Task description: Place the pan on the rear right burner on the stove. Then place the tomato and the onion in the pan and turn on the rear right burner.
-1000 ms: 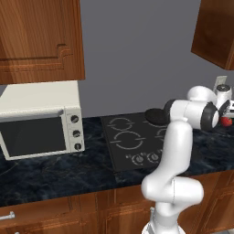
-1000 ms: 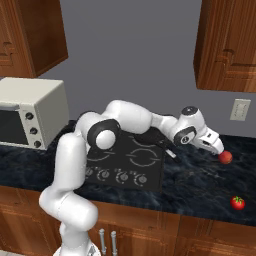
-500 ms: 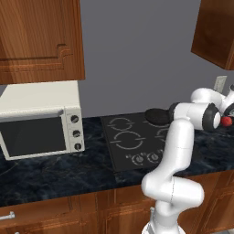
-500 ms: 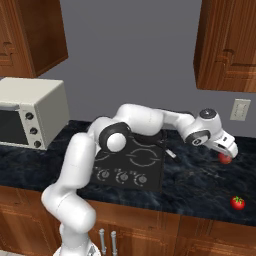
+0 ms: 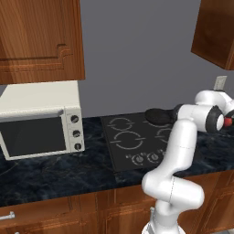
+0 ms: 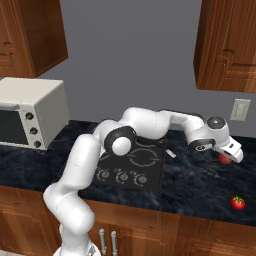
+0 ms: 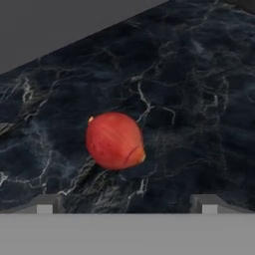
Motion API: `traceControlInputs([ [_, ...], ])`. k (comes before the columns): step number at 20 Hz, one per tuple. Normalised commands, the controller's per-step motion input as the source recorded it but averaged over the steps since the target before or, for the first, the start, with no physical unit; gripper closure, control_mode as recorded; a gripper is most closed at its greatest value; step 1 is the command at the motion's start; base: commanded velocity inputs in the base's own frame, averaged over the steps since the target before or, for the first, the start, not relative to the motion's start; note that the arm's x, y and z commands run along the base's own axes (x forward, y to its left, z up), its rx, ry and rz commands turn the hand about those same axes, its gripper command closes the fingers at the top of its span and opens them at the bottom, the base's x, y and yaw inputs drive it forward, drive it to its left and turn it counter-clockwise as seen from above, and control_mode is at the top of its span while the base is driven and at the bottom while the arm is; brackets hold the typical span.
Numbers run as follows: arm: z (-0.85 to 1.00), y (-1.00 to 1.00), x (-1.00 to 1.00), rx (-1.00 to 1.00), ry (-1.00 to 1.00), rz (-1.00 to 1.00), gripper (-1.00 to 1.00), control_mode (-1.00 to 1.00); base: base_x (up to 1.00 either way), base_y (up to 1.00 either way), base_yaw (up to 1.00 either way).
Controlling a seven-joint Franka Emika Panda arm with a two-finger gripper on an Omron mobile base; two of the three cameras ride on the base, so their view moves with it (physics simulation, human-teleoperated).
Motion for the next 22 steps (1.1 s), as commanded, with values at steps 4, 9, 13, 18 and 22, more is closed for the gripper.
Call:
traceControlInputs([
  [4,-0.08,-0.04,0.05,0.00,-0.04,0.00,-1.00,-1.00,0.00,0.00,0.00],
  [9,-0.01,-0.02,0.24,0.01,-0.01,0.00,-1.00,-1.00,0.00,0.00,0.00],
  [13,-0.03,-0.01,0.26,0.01,0.00,0.00,-1.00,-1.00,0.00,0.00,0.00],
  [18,-0.13,-0.05,0.07,0.00,0.00,0.00,-1.00,-1.00,0.00,0.00,0.00],
  [22,-0.23,-0.07,0.00,0.00,0.00,0.00,-1.00,-1.00,0.00,0.00,0.00],
])
